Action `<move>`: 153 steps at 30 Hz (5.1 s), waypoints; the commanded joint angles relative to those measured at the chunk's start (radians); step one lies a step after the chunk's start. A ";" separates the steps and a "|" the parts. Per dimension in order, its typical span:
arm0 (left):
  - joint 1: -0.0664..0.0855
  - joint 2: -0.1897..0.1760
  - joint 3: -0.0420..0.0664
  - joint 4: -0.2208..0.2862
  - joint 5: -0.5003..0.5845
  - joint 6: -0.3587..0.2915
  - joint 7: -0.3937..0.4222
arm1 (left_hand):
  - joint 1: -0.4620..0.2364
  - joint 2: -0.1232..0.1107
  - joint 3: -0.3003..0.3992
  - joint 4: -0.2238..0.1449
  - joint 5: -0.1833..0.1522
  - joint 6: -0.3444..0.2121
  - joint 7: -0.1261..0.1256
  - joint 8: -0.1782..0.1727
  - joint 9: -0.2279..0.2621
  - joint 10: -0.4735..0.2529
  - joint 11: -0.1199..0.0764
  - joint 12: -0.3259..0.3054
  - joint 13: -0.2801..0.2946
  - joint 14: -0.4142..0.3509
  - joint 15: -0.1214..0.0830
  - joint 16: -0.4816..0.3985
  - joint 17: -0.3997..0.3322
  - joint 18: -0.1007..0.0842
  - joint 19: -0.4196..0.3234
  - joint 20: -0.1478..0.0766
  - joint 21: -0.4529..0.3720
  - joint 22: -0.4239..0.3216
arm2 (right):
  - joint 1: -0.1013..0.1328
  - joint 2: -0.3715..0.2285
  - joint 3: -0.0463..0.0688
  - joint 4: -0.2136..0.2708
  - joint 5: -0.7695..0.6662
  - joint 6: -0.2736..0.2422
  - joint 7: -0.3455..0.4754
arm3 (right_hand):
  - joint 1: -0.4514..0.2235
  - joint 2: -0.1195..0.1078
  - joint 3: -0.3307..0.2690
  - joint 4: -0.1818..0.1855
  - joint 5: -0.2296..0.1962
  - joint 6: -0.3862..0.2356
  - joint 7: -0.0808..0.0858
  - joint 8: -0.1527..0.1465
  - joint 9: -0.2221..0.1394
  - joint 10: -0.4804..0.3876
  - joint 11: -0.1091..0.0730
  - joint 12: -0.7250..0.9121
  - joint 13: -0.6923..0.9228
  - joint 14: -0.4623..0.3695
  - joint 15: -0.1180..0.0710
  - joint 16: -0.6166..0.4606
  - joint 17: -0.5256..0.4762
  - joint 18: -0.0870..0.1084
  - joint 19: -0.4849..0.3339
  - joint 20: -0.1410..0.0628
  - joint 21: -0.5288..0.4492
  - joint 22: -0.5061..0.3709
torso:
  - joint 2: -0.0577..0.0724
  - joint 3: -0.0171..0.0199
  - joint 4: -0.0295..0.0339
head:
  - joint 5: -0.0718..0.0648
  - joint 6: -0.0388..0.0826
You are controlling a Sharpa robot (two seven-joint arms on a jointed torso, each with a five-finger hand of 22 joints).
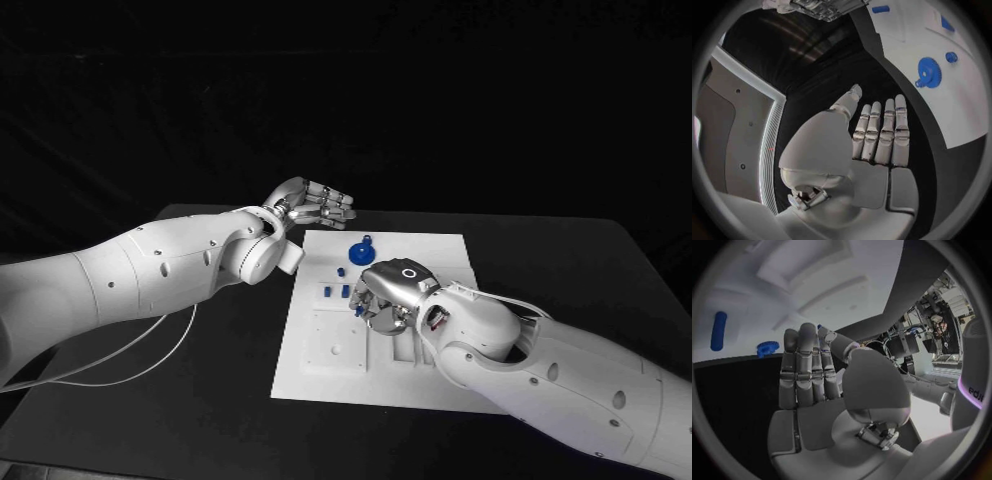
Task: Assemble the parts on the task board
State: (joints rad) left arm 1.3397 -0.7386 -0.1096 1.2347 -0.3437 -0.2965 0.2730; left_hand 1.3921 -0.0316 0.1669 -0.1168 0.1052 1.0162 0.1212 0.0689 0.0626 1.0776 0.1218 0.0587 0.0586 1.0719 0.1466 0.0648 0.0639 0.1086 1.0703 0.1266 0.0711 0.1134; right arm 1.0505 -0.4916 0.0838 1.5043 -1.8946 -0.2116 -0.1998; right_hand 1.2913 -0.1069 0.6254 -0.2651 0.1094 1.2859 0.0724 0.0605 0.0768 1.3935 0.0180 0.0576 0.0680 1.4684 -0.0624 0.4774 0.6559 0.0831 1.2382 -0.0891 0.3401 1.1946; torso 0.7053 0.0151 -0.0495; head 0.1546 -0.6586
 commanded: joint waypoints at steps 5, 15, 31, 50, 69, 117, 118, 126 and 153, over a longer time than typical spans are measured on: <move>0.001 0.004 0.001 0.005 0.017 0.006 0.008 | -0.004 0.008 0.002 0.004 0.000 0.002 0.007 0.002 0.000 -0.003 0.005 -0.001 0.000 0.002 -0.005 -0.005 -0.001 -0.003 0.004 0.002 0.003 -0.002 | -0.005 0.019 -0.013 -0.014 -0.044 0.013 0.001 | -0.012 0.003 -0.001 -0.006 0.006 0.006 0.003 0.003 0.002 0.010 0.000 0.003 0.001 0.018 -0.006 0.006 -0.002 0.019 0.009 0.000 -0.018 0.010 | 0.000 -0.0004 -0.0018 | 0.007 -0.009; 0.001 0.005 0.001 0.005 0.019 0.008 0.007 | -0.004 0.008 0.002 0.004 0.000 0.002 0.007 0.002 0.000 -0.003 0.005 -0.001 0.000 0.002 -0.005 -0.005 -0.001 -0.003 0.004 0.002 0.003 -0.002 | -0.010 0.029 -0.028 -0.020 -0.048 0.018 0.004 | -0.012 0.004 -0.002 -0.007 0.009 0.006 0.003 0.003 0.002 0.011 -0.001 0.003 0.001 0.018 -0.006 0.007 -0.002 0.019 0.011 0.000 -0.021 0.013 | -0.001 -0.0006 -0.0014 | 0.013 -0.016; 0.001 0.004 0.001 0.004 0.019 0.009 0.007 | -0.004 0.008 0.002 0.004 0.000 0.002 0.007 0.002 0.000 -0.003 0.005 -0.001 0.000 0.002 -0.005 -0.005 -0.001 -0.003 0.004 0.002 0.003 -0.002 | -0.012 0.025 -0.035 -0.019 -0.051 0.043 0.005 | -0.013 0.004 -0.003 -0.010 0.014 0.007 0.003 0.003 0.002 0.011 -0.001 0.003 0.001 0.017 -0.006 0.008 -0.003 0.019 0.015 0.000 -0.034 0.024 | -0.001 -0.0003 -0.0022 | 0.018 -0.022; 0.001 0.003 0.001 -0.001 0.019 0.011 0.005 | -0.001 0.007 0.000 0.007 0.001 0.002 0.008 0.002 0.000 -0.003 0.006 -0.001 0.000 0.001 -0.006 -0.004 -0.001 -0.003 0.005 0.001 0.004 -0.009 | -0.013 0.017 -0.036 -0.014 -0.052 0.044 0.002 | -0.015 0.005 -0.003 -0.011 0.015 0.008 0.002 0.003 0.003 0.012 -0.001 0.003 0.001 0.017 -0.007 0.010 -0.003 0.019 0.023 0.000 -0.051 0.038 | -0.001 0.0007 -0.0033 | 0.021 -0.027; 0.001 0.005 0.001 -0.002 0.019 0.011 0.004 | -0.001 0.007 0.000 0.007 0.001 0.002 0.008 0.002 0.000 -0.003 0.006 -0.001 0.000 0.001 -0.006 -0.004 -0.001 -0.003 0.005 0.001 0.004 -0.009 | -0.013 0.030 -0.037 -0.025 -0.061 0.057 -0.010 | -0.016 0.005 -0.003 -0.011 0.015 0.007 0.003 0.003 0.003 0.011 -0.001 0.003 0.001 0.017 -0.006 0.010 -0.003 0.018 0.027 0.000 -0.063 0.047 | -0.001 -0.0006 -0.0032 | 0.019 -0.033; 0.001 -0.002 0.001 0.001 0.021 0.019 -0.001 | 0.004 0.006 -0.002 0.008 0.000 0.000 0.008 0.002 0.000 -0.007 0.007 -0.001 0.000 -0.003 -0.006 -0.004 0.000 -0.003 0.005 0.002 0.004 -0.020 | 0.001 -0.112 0.024 0.086 0.021 -0.049 -0.016 | -0.015 -0.076 -0.133 0.074 0.063 -0.188 0.042 0.002 -0.013 -0.251 0.069 0.000 -0.010 0.005 0.032 0.023 -0.048 0.032 0.073 0.042 -0.182 -0.025 | -0.003 -0.0005 -0.0051 | 0.002 -0.019; 0.001 -0.003 0.001 0.001 0.021 0.019 -0.001 | 0.004 0.006 -0.002 0.008 0.000 0.000 0.008 0.002 0.000 -0.007 0.007 -0.001 0.000 -0.003 -0.006 -0.004 0.000 -0.003 0.005 0.002 0.004 -0.020 | 0.002 -0.123 0.036 0.088 0.025 -0.044 -0.017 | -0.014 -0.078 -0.117 0.071 0.064 -0.186 0.042 0.001 -0.013 -0.247 0.068 0.000 -0.010 0.005 0.032 0.025 -0.047 0.033 0.071 0.041 -0.176 -0.013 | -0.003 -0.0004 -0.0057 | 0.001 -0.017; 0.001 -0.006 0.001 0.002 0.022 0.019 -0.001 | 0.006 0.007 -0.001 0.006 0.001 0.000 0.008 0.002 0.000 -0.006 0.007 -0.001 0.000 -0.002 -0.006 -0.004 -0.001 -0.003 0.005 0.002 0.005 -0.020 | 0.004 -0.196 0.102 0.079 0.057 0.007 -0.016 | -0.021 -0.085 -0.110 0.077 0.059 -0.185 0.037 0.002 -0.013 -0.252 0.068 0.001 -0.009 0.003 0.033 0.030 -0.043 0.035 0.057 0.044 -0.168 0.025 | -0.002 0.0012 -0.0059 | -0.005 -0.009; 0.001 -0.005 0.001 0.005 0.022 0.020 0.002 | 0.005 0.006 0.000 0.006 0.001 0.000 0.008 0.002 0.000 -0.005 0.007 -0.001 0.000 -0.001 -0.007 -0.004 -0.001 -0.004 0.005 0.001 0.005 -0.021 | 0.004 -0.158 0.089 -0.039 0.091 0.107 0.002 | 0.014 -0.071 -0.233 0.135 0.017 -0.215 0.026 0.001 -0.014 -0.283 0.073 0.001 -0.009 0.001 0.041 0.028 -0.053 0.026 0.093 0.052 -0.236 -0.072 | 0.000 0.0006 -0.0002 | -0.014 -0.010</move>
State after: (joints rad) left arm 1.3397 -0.7449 -0.1098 1.2367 -0.3284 -0.2880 0.2659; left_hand 1.3921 -0.0316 0.1643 -0.1142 0.1052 1.0163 0.1212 0.0689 0.0626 1.0739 0.1254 0.0587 0.0586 1.0719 0.1466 0.0648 0.0639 0.1086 1.0703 0.1266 0.0710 0.0930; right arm 1.0547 -0.6524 0.1731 1.4671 -1.8041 -0.1340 -0.2095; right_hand 1.3024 -0.1826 0.3918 -0.1303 0.1300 1.0777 0.0984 0.0638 0.0645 1.1064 0.0902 0.0605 0.0583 1.4668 -0.0250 0.5035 0.6031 0.1006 1.3277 -0.0355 0.1055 1.1222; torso 0.7047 0.0150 -0.0518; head 0.1399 -0.6681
